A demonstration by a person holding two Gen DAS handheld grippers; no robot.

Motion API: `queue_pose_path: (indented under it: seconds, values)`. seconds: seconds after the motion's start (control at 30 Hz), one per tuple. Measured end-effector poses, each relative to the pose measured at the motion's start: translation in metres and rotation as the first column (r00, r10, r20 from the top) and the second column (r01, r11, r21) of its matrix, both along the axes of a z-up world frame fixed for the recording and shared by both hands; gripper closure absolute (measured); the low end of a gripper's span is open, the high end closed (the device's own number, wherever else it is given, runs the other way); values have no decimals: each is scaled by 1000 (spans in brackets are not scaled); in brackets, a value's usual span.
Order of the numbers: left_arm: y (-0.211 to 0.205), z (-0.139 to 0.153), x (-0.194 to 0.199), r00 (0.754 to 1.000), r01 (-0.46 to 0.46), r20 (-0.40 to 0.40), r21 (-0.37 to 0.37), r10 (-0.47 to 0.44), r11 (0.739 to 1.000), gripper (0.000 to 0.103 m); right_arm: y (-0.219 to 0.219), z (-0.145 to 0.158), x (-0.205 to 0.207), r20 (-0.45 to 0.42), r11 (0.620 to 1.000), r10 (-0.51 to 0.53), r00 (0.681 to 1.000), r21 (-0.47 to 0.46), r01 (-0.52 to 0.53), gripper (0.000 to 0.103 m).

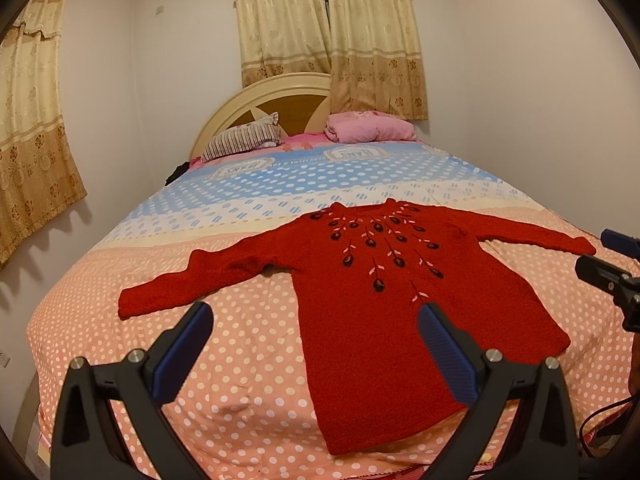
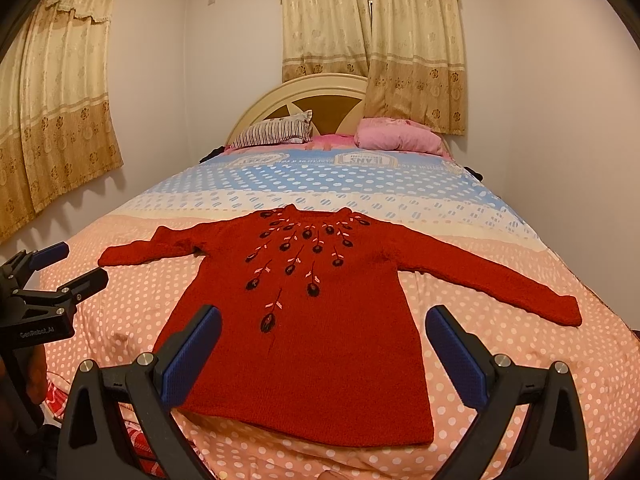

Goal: Fold small clothes
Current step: 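Move the right gripper toward the cuff of a red sweater sleeve, then grasp the sleeve cuff with the right gripper and lift it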

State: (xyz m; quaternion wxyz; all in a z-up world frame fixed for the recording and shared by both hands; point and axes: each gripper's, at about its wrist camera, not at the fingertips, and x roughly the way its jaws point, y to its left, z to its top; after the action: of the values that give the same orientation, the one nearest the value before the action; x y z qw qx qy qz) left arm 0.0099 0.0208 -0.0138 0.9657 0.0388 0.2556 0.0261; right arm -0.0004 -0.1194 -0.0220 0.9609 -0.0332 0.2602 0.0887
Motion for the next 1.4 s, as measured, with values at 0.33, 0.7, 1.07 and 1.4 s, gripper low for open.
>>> queue_pose_path:
  seconds: [0.33, 0.7, 1.07, 1.4]
  values:
    - [2, -12, 19, 1000, -20, -18, 30, 21, 999, 0, -21, -16, 21, -20, 999, -33, 999, 28, 33, 1]
    - [-14, -37, 74, 997, 0, -80, 40, 3, 999, 0, -133, -63, 74, -212, 948, -205, 956, 201, 248, 1]
    - [-20, -51, 113, 993, -9, -116, 33, 13, 999, 0, -336, -92, 107, -391, 666, -518, 761, 375, 646, 21]
    - [-29, -54, 126, 991, -7, -132, 19, 9, 1000, 0, -405, -114, 152, -452, 613, -553, 700, 348, 709, 41]
